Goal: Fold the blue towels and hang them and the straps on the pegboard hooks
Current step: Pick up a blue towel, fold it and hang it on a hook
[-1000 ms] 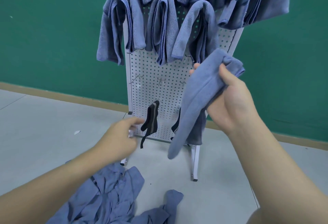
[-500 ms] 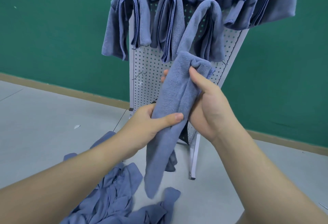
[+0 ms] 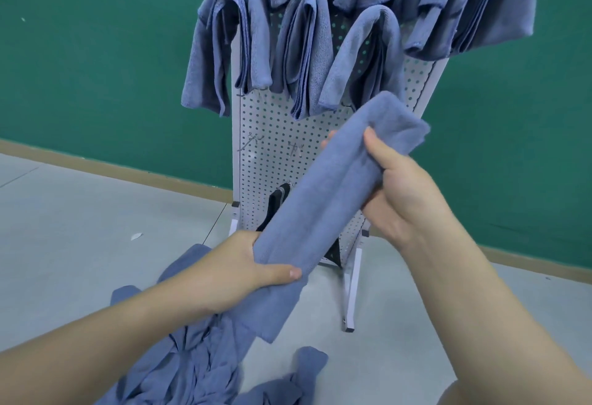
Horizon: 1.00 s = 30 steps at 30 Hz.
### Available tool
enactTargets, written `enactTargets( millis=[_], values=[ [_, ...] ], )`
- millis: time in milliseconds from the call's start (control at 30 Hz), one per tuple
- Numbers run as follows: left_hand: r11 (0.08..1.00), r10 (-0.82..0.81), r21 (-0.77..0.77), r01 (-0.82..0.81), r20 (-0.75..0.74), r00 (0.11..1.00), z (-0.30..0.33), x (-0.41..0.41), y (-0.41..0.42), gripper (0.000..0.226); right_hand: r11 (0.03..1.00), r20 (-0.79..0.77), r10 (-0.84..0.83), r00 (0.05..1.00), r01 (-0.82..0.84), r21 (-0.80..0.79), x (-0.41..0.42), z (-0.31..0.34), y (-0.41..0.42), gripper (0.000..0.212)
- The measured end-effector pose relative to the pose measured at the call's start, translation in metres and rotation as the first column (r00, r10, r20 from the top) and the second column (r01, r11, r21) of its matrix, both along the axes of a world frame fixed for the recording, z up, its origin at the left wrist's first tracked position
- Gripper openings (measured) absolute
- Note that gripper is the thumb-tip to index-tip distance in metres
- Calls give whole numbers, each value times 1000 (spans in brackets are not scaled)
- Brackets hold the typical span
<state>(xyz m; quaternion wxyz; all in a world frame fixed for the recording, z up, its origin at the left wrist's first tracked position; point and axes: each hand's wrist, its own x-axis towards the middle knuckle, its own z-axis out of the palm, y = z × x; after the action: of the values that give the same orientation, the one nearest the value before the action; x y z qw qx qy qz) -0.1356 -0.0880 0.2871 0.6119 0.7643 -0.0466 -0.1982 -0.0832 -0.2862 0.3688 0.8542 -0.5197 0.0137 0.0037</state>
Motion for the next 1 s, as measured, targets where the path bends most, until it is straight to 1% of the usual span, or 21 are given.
enactTargets(
  millis=[33,67,167,200,267,300,333,433,500,600,733,767,800,833,867,900,933,967,1000],
  values=[
    [999,-47,-18,47,-14,999,1,0,5,16,999,8,-44,999,44,9,2,3,-7,38],
    [996,-88,-34,87,-23,996,2,0,8,14,997,17,-81,997,81,14,3,6,-14,41],
    [982,-180,-63,178,-39,983,6,3,17,16,990,24,-138,990,139,-33,1,11,-26,40],
    [975,-215,-56,213,-39,976,6,5,20,17,985,25,-144,989,146,-89,-1,11,-26,37],
    [958,-283,38,283,-23,959,4,9,27,21,958,36,-150,988,155,-242,-7,8,-22,31],
    [951,-298,78,299,-23,954,3,11,28,25,943,37,-142,989,146,-298,-11,6,-18,30],
    [952,-296,69,297,-18,955,1,12,28,31,940,26,-125,992,127,-317,-16,2,-13,29],
    [974,-207,-86,211,58,977,4,17,14,50,963,-42,-76,996,62,-263,-28,-8,6,20],
    [979,-125,-147,141,115,985,7,23,3,54,969,-69,-52,996,33,-243,-32,-13,14,18],
    [973,-78,-211,99,103,992,7,28,-8,47,979,-98,-53,994,33,-201,-33,-14,12,22],
    [963,-119,-231,137,91,989,14,30,-11,40,987,-234,-145,961,125,-98,-29,-19,-13,28],
    [960,-129,-240,147,90,988,16,30,-11,39,983,-256,-175,951,153,-101,-28,-22,-22,27],
    [956,-138,-247,156,90,986,18,30,-10,38,973,-257,-208,944,174,-149,-27,-26,-30,28],
    [953,-147,-252,165,89,985,19,30,-10,38,953,-235,-244,941,188,-237,-27,-29,-38,32],
    [951,-154,-258,173,92,984,19,30,-9,36,911,-179,-279,943,201,-360,-30,-33,-46,41],
    [948,-161,-262,181,96,982,19,30,-8,36,839,-85,-296,952,216,-500,-35,-36,-52,53],
    [946,-169,-263,190,102,980,18,30,-7,38,752,34,-242,970,210,-624,-42,-37,-57,64],
    [944,-178,-263,200,102,979,18,30,-7,41,677,137,-108,985,174,-716,-51,-39,-58,74],
    [940,-191,-268,212,100,976,17,30,-6,44,607,192,67,979,113,-787,-59,-43,-58,81]
  ],
)
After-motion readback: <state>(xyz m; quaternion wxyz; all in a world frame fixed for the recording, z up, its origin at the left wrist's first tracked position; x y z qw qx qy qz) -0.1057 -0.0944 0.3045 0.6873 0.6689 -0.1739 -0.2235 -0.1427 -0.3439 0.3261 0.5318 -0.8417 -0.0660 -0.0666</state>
